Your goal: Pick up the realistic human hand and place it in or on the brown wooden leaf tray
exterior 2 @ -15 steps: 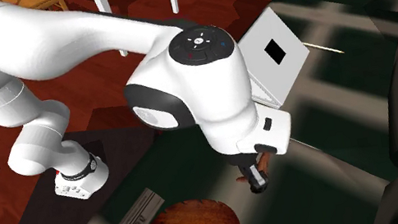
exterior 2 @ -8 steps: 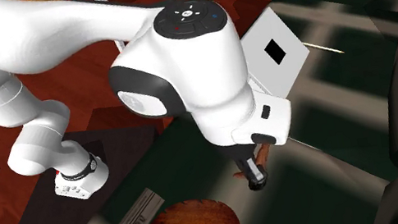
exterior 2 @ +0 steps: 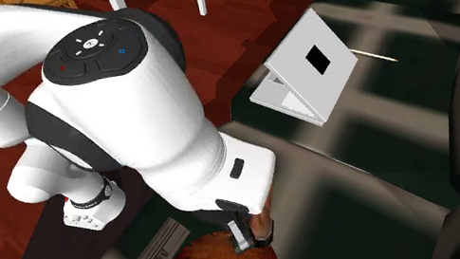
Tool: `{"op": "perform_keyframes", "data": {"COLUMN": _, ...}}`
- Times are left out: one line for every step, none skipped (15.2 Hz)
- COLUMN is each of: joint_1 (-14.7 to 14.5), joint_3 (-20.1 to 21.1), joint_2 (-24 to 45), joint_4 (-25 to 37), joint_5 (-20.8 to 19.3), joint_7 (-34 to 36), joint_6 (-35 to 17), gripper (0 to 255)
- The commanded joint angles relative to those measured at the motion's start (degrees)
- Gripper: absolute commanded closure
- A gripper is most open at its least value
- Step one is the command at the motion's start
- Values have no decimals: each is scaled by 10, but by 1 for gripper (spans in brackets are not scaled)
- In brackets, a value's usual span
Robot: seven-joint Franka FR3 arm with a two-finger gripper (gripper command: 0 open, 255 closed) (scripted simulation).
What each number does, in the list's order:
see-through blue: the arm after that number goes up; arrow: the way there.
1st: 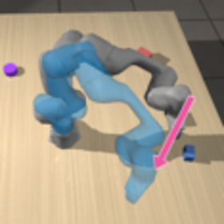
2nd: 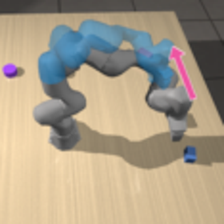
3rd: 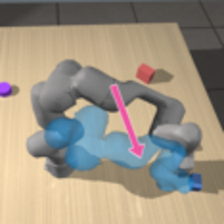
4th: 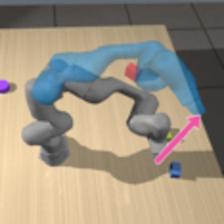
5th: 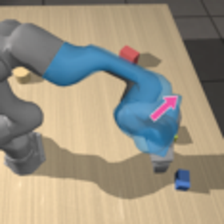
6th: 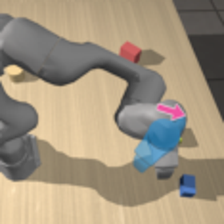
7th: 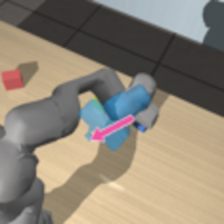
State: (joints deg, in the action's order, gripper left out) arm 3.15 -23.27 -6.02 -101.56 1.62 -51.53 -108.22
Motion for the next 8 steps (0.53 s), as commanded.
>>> {"op": "perform_keyframes", "data": {"joint_1": 9, "joint_3": -10, "joint_2": -20, "joint_4": -15, "joint_5": -5, "joint_7": -19, "joint_6": 4, "gripper": 255}}
{"op": "perform_keyframes", "data": {"joint_1": 14, "joint_3": -15, "joint_2": -30, "joint_4": -22, "joint_5": -8, "joint_7": -28, "joint_6": 7, "gripper": 255}}
{"op": "perform_keyframes", "data": {"joint_1": 19, "joint_3": -21, "joint_2": -40, "joint_4": -28, "joint_5": -11, "joint_7": -37, "joint_6": 11, "gripper": 255}}
{"op": "perform_keyframes", "data": {"joint_1": 22, "joint_3": -24, "joint_2": -47, "joint_4": -31, "joint_5": -13, "joint_7": -43, "joint_6": 13, "gripper": 255}}
{"op": "perform_keyframes", "data": {"joint_1": 22, "joint_3": -24, "joint_2": -48, "joint_4": -40, "joint_5": -14, "joint_7": -43, "joint_6": 5, "gripper": 255}}
{"op": "perform_keyframes", "data": {"joint_1": 22, "joint_3": -24, "joint_2": -49, "joint_4": -49, "joint_5": -14, "joint_7": -44, "joint_6": -2, "gripper": 255}}
{"op": "perform_keyframes", "data": {"joint_1": 22, "joint_3": -24, "joint_2": -50, "joint_4": -57, "joint_5": -15, "joint_7": -44, "joint_6": -10, "gripper": 255}}
{"op": "perform_keyframes", "data": {"joint_1": 23, "joint_3": -24, "joint_2": -51, "joint_4": -66, "joint_5": -15, "joint_7": -44, "joint_6": -18, "gripper": 255}}
